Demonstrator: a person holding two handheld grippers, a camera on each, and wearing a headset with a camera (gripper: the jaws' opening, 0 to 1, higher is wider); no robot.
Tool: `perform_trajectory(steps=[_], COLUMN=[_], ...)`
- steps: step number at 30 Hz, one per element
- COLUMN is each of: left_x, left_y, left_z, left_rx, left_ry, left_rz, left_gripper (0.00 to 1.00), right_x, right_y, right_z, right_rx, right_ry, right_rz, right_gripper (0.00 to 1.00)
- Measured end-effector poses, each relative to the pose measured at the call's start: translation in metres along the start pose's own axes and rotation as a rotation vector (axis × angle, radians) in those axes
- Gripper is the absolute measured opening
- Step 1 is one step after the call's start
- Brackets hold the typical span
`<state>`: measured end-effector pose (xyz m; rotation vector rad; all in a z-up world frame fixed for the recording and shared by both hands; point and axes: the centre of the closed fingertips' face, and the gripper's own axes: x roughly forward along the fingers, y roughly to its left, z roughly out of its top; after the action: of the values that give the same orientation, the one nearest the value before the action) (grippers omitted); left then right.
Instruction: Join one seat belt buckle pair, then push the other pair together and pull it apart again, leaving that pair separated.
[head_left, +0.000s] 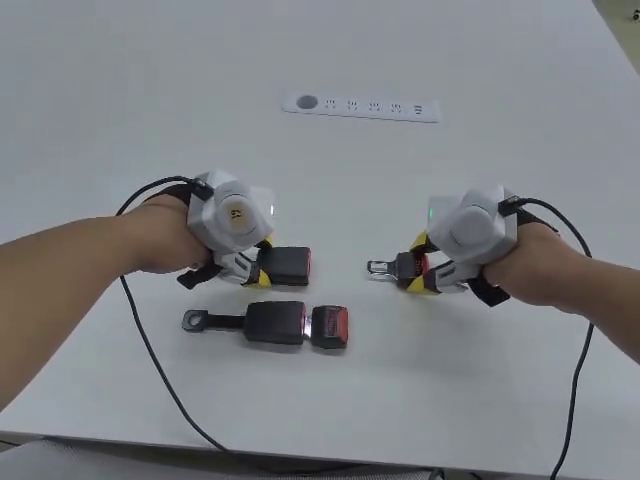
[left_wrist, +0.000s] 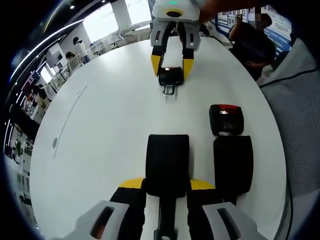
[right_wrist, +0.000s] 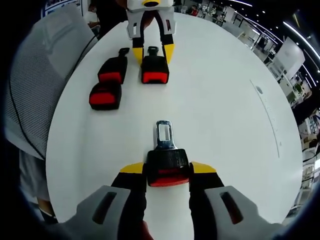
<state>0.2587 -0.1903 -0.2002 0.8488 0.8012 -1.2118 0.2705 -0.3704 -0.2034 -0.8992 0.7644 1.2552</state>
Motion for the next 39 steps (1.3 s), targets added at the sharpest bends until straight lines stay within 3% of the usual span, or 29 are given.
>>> perform_trajectory(steps=[12,19,27,39], left_x=[0.003,0.003,0.004,0.005], left_y=[0.002,0.003,0.002,0.002], left_z=[-0.004,-0.005,-0.004,-0.003], left_rx=[-0.006,0.011,0.011,0.013], left_ry=[0.000,0.029,0.028,0.029], left_rz=[0.006,0.004,0.000,-0.011], left_gripper=[0.32,0.32,0.32,0.32], right_x=[0.004,0.003,0.004,0.008], right_y=[-0.001,-0.002,-0.003,-0.001], right_z=[-0.004,-0.002,-0.005,0.008], right_rx=[0.005,0.002,-0.031,-0.048], right_ry=[0.023,0.027,0.053,0.053], right_rz=[0.014,0.016,0.037,0.034], right_gripper=[0.31,0.32,0.32,0.32])
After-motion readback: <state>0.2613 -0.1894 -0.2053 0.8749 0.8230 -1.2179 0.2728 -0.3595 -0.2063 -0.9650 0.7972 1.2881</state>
